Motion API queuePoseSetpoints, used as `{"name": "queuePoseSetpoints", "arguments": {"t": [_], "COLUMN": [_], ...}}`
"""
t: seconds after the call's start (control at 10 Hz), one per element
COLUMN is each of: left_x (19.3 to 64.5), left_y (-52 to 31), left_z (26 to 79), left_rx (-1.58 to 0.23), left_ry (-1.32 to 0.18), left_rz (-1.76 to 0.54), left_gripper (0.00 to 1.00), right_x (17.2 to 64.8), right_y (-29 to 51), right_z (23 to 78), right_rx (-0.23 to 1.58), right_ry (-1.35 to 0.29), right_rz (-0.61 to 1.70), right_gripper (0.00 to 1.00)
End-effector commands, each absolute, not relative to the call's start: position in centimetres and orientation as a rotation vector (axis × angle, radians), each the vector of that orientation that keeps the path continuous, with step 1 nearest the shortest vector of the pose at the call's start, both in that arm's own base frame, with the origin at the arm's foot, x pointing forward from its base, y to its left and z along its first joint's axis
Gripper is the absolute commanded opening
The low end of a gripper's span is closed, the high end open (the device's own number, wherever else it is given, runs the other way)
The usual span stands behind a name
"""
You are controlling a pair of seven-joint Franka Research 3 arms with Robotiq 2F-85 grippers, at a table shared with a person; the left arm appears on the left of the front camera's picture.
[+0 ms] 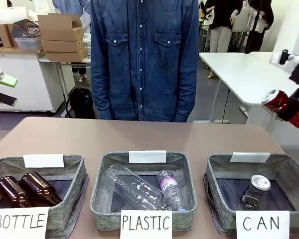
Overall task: Sort the can waste into the basket.
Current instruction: Pick up the can waste from the table and place it in the right Fabric basket.
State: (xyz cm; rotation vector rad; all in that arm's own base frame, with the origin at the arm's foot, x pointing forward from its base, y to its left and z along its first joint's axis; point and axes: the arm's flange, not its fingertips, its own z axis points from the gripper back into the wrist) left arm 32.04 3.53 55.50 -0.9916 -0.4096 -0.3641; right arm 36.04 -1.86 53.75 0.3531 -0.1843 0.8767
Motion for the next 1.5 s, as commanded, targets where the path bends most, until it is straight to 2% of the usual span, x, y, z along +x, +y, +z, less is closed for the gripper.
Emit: {"name": "queuePoseSetpoints", "arguments": {"t": [0.0, 0.2, 0.7, 0.8, 0.9, 1.0, 1.1, 1.3, 1.4], "left_x": [31.9, 31.9, 31.9, 31.9, 31.9, 31.9, 31.9, 31.9, 31.9], "left_y": [3.8, 3.8, 3.8, 3.8, 3.8, 3.8, 3.8, 3.8, 3.8], "left_z": [55.6, 55.6, 55.6, 55.6, 55.6, 55.6, 55.6, 55.6, 55.6], "left_rx": [-0.985, -0.985, -0.985, -0.985, -0.985, -0.985, -0.985, -0.985, -0.985], "left_ry": [-0.409, -0.409, -0.409, -0.409, -0.409, -0.409, -0.409, -0.409, -0.409], "left_rz": [-0.382, -0.382, -0.382, -0.382, -0.382, -0.382, -0.382, -0.382, -0.382], "left_gripper": [1.00, 1.00, 1.00, 1.00, 1.00, 1.00, 1.00, 1.00, 1.00], "right_x": [33.5, 31.9, 30.8, 30.8, 30.9, 30.8, 30.9, 31.4, 31.5], "right_y": [0.2, 1.8, 1.7, 1.7, 1.8, 1.7, 1.6, 1.4, 1.4], "right_z": [53.4, 51.8, 48.9, 48.6, 48.4, 48.4, 48.5, 48.3, 48.3], "right_rx": [0.464, 0.401, 0.403, 0.420, 0.411, 0.407, 0.404, 0.420, 0.424], "right_ry": [-0.117, -0.105, -0.125, -0.117, -0.113, -0.118, -0.130, -0.125, -0.126], "right_rz": [1.241, 1.334, 1.321, 1.324, 1.326, 1.326, 1.320, 1.278, 1.280], "right_gripper": [0.04, 0.04, 0.04, 0.28, 0.59, 0.84, 1.00, 1.00, 0.93]}}
